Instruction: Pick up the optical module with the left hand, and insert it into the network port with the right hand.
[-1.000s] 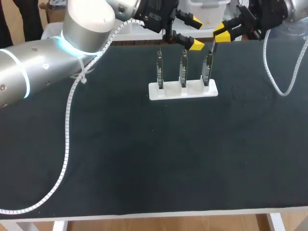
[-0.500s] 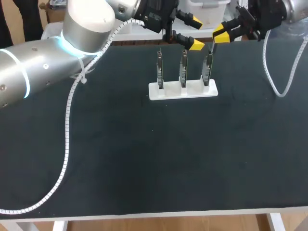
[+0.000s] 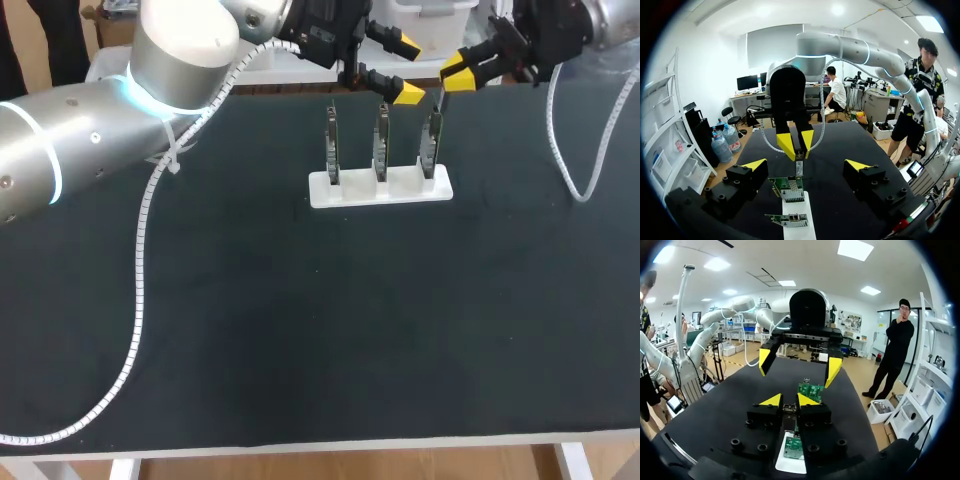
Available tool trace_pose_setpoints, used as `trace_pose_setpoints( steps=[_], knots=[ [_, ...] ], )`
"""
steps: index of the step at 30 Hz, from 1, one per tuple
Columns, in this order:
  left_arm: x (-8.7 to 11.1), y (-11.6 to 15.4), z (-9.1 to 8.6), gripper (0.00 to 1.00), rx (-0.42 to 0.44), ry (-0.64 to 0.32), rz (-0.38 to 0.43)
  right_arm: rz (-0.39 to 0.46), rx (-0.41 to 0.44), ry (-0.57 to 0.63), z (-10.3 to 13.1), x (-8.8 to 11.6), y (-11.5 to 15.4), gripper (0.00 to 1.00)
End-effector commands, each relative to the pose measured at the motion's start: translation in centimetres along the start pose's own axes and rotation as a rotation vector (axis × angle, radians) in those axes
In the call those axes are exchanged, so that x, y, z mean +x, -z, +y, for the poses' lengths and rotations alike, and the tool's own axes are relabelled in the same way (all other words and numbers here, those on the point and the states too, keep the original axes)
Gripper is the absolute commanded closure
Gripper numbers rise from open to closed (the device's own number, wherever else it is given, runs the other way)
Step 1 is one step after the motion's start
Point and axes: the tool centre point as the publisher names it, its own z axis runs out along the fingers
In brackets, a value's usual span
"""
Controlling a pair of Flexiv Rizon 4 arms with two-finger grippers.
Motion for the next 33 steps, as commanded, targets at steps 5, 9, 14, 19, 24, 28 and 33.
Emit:
trace_pose_setpoints(
  steps=[5, 9, 14, 19, 24, 28, 33],
  knots=[
    [-0.12, -0.07, 0.22, 0.0, 0.004, 0.001, 0.005, 0.005, -0.005, 0.004, -0.49, -0.04, -0.11, 1.0],
    [-0.12, -0.07, 0.22, 0.0, 0.004, 0.001, 0.005, 0.008, -0.01, 0.001, -0.52, 0.19, -0.46, 1.0],
    [-0.12, -0.07, 0.22, 0.0, 0.004, 0.001, 0.005, 0.006, -0.009, -0.005, -0.5, 0.37, -0.55, 1.0],
    [-0.12, -0.07, 0.22, 0.0, 0.004, 0.001, 0.005, 0.0, 0.001, 0.002, -0.48, 0.21, -0.34, 1.0],
    [-0.12, -0.07, 0.22, 0.0, 0.004, 0.001, 0.005, -0.01, 0.004, 0.027, -0.56, -0.53, -0.23, 1.0],
    [-0.12, -0.07, 0.22, 0.0, 0.004, 0.001, 0.005, -0.002, 0.011, 0.019, -0.51, -0.18, 0.05, 1.0],
    [-0.12, -0.07, 0.22, 0.0, 0.004, 0.001, 0.005, 0.0, 0.012, 0.009, -0.53, 0.28, -0.02, 1.0]
  ],
)
